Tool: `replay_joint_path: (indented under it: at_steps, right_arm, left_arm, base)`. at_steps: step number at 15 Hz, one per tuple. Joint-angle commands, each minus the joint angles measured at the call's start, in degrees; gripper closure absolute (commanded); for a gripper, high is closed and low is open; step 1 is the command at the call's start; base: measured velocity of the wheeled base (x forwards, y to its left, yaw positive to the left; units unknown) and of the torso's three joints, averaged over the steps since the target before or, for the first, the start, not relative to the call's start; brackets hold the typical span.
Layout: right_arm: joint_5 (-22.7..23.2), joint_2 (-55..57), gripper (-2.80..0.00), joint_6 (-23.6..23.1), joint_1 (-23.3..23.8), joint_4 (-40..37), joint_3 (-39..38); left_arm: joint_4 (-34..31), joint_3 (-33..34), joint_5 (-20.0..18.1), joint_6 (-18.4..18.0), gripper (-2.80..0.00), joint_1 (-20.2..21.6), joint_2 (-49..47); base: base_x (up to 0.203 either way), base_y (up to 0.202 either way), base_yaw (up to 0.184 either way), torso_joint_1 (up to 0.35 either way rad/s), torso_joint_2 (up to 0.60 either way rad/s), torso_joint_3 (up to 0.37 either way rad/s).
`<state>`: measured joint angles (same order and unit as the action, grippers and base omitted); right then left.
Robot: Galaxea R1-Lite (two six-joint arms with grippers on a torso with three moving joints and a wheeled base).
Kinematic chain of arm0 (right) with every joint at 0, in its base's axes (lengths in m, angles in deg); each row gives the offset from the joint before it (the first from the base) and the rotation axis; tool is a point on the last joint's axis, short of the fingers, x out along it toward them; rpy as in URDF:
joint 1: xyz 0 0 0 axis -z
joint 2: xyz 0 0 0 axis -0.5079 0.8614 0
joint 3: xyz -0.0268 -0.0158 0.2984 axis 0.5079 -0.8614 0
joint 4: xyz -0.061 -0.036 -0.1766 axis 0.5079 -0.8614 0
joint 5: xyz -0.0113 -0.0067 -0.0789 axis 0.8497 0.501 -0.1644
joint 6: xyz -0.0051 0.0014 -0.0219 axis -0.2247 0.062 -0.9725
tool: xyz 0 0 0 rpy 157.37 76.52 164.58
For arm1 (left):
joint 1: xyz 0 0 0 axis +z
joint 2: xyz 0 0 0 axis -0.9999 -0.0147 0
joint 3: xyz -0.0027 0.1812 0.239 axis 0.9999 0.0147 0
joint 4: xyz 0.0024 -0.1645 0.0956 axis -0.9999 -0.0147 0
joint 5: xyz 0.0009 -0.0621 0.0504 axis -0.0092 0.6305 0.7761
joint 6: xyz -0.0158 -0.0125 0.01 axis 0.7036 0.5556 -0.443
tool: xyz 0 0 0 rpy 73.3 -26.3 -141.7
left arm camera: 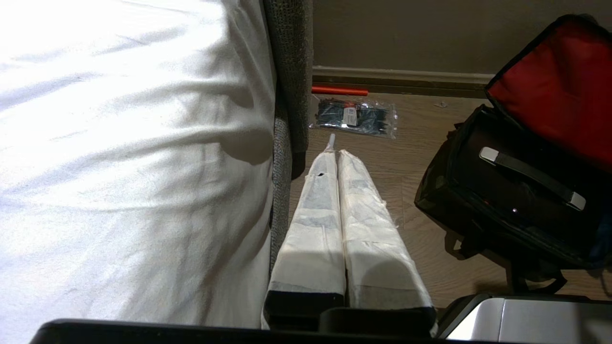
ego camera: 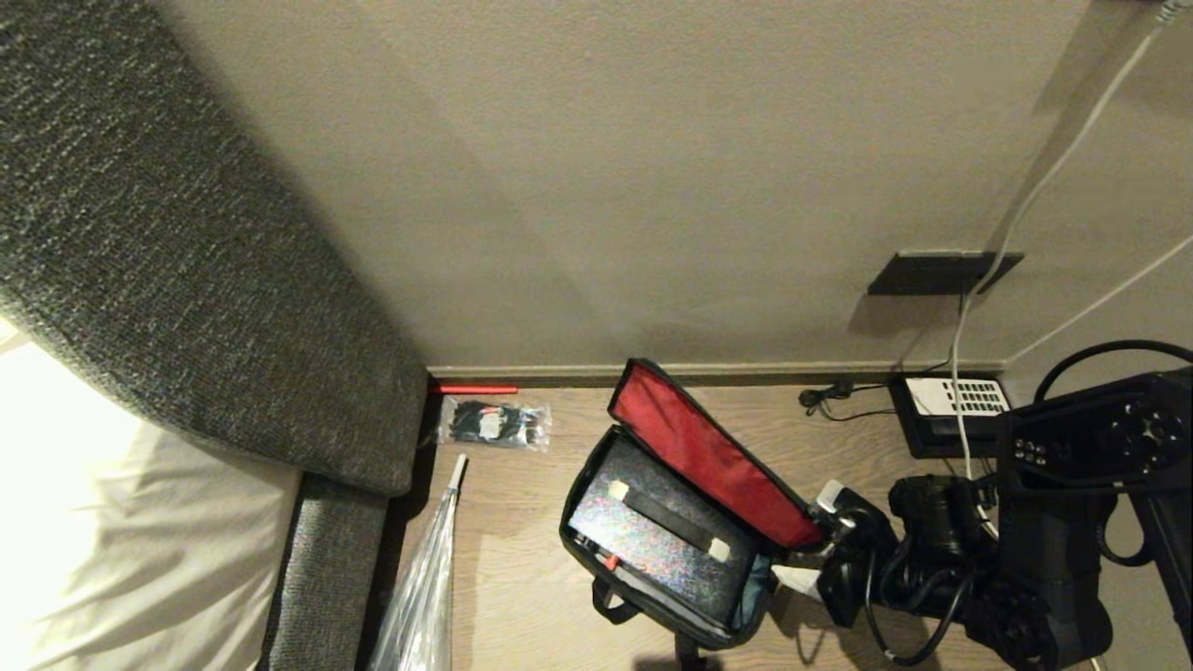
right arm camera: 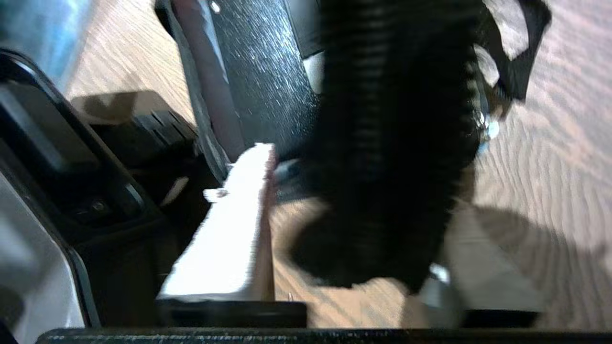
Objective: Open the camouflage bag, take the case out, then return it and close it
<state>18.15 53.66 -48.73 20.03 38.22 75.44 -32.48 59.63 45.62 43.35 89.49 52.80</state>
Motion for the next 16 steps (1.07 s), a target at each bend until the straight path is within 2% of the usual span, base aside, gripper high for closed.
replay_joint_path:
  at_steps: [1,4,8,12,15,16]
  right_arm:
    - [0.7,0.0,-2.8,-0.2,-0.1,0.5,0.3]
    - [4.6,-1.0,-2.8,-2.1,-0.7,0.5,-0.9]
    - [8.0,-2.5,-2.8,-2.8,-2.2,0.4,-9.2]
    - [9.2,-9.1,-2.8,-1.8,-1.3,-1.5,-11.8]
    - [9.1,-15.0,-2.8,5.8,0.0,-1.6,-11.8]
    - [9.0,-17.0,0.0,9.1,0.3,-1.5,-11.7]
  left_arm:
    - [0.0,0.1,0.0,0.0,0.0,0.0,0.1]
    - [0.0,0.1,0.0,0.0,0.0,0.0,0.1]
    - [0.0,0.1,0.0,0.0,0.0,0.0,0.1]
    - [0.0,0.1,0.0,0.0,0.0,0.0,0.1]
    - [0.0,0.1,0.0,0.0,0.0,0.0,0.1]
    - [0.0,0.2,0.0,0.0,0.0,0.0,0.1]
  base:
    - [0.0,0.0,0.0,0.0,0.0,0.0]
    - [0.0,0.0,0.0,0.0,0.0,0.0]
    - [0.0,0.0,0.0,0.0,0.0,0.0]
    - [0.0,0.0,0.0,0.0,0.0,0.0]
    - [0.0,0.0,0.0,0.0,0.0,0.0]
    - [0.0,0.0,0.0,0.0,0.0,0.0]
